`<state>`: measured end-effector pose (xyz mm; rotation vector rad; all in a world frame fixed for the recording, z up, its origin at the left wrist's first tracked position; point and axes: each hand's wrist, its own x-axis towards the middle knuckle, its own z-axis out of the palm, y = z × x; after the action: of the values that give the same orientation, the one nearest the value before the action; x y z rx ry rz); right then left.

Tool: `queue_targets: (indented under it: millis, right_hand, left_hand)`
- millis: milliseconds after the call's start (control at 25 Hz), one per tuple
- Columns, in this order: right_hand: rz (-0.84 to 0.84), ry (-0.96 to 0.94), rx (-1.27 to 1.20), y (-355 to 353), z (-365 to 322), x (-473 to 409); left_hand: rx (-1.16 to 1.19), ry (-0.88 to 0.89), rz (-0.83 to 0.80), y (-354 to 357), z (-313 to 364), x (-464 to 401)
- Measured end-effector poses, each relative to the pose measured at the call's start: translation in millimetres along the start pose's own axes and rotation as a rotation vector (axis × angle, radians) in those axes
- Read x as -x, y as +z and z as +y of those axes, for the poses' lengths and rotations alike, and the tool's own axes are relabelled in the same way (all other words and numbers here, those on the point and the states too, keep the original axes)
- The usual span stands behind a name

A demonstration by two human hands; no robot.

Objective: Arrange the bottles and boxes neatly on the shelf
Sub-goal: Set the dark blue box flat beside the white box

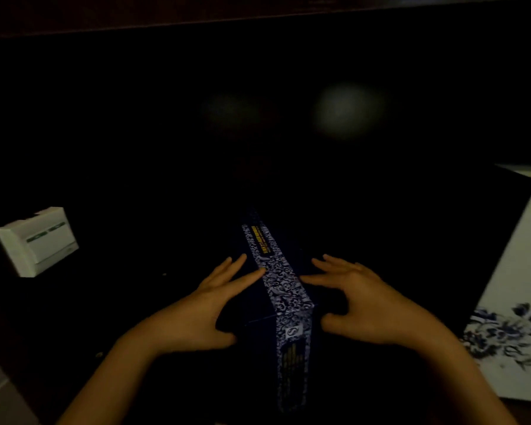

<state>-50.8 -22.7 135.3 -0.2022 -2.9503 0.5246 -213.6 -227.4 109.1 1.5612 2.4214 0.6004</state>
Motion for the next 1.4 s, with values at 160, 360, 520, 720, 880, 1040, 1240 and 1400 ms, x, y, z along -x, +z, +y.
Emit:
queue_targets:
  millis: [160,360,520,720,880,1040,1240,1400]
  right_hand:
    - [0.227,0.184,0.211,55,-60,8]
    - [0.401,0.292,0.314,62,-69,7]
    - [0.387,0.189,0.332,50,-28,13]
    - [0.138,0.047,0.119,-3,56,35]
    - [0.211,-0.012,-0.079,8,67,44]
    - [0.474,0.078,-0.002,35,54,45]
    - [0.710,0.176,-0.168,59,35,45]
    - [0.632,0.167,-0.162,56,39,50]
  left_hand:
    - [-0.559,0.062,-0.013,-16,-8,-38]
    - [-0.634,0.149,0.053,-9,-15,-51]
    - [-0.548,0.189,0.201,11,7,-54]
    - [-0.460,0.149,0.438,67,57,-70]
    - [-0.173,0.191,0.537,41,28,-68]
    - [-0.263,-0.144,0.514,-6,-57,-53]
    - [-0.127,-0.084,0.456,-5,-86,-63]
    - [-0.137,-0.043,0.608,3,-88,-71]
